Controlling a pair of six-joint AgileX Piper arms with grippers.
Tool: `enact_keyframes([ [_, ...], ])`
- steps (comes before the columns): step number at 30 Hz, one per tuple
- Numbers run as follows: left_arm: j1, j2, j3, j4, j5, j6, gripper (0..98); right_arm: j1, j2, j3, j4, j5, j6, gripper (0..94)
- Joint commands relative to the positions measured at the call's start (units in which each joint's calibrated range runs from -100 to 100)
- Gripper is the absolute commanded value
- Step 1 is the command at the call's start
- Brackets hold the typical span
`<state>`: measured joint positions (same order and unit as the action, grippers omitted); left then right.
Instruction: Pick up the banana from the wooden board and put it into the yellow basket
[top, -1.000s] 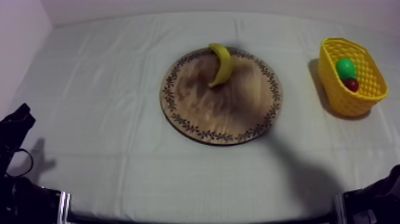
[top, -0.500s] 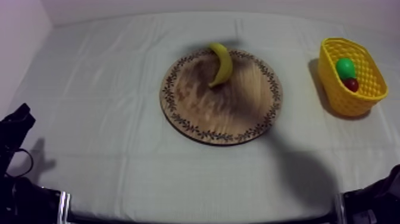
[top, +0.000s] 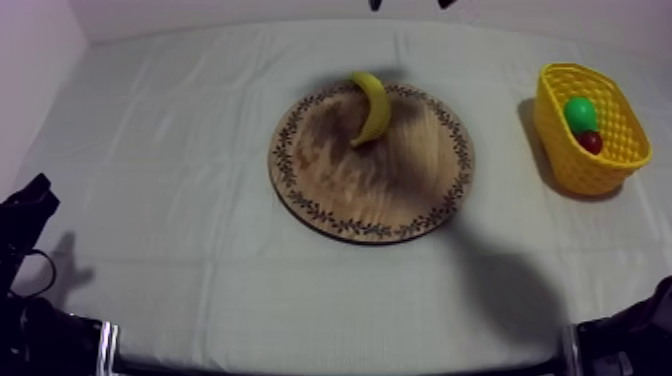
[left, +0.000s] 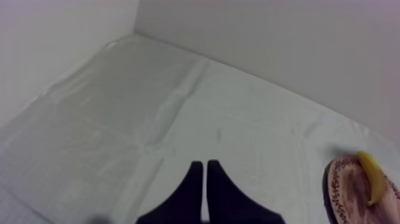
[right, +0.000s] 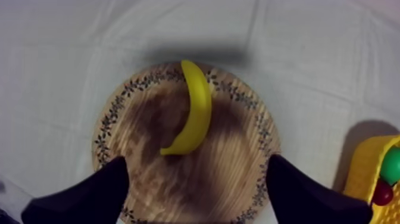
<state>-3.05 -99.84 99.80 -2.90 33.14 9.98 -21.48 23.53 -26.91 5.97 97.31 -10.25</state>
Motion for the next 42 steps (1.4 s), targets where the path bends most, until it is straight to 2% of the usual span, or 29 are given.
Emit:
enact_keyframes([
  [1, 0.0, 0.0, 0.0, 0.0, 0.0, 0.0, 0.1, -0.1, 1.5, 1.1, -0.5, -0.5, 0.1, 69.2],
  [11, 0.0, 0.0, 0.0, 0.0, 0.0, 0.0, 0.1, -0.1, 9.8, 5.1, -1.9, -4.0, -0.6, 68.9],
  [28, 0.0, 0.0, 0.0, 0.0, 0.0, 0.0, 0.1, -0.4, 23.8, -1.0, -2.5, -5.8, -1.8, 68.0],
  [42, 0.0, 0.0, 0.0, 0.0, 0.0, 0.0, 0.1, 0.5, 30.9, -7.6, -3.6, -5.9, -2.3, 56.8],
])
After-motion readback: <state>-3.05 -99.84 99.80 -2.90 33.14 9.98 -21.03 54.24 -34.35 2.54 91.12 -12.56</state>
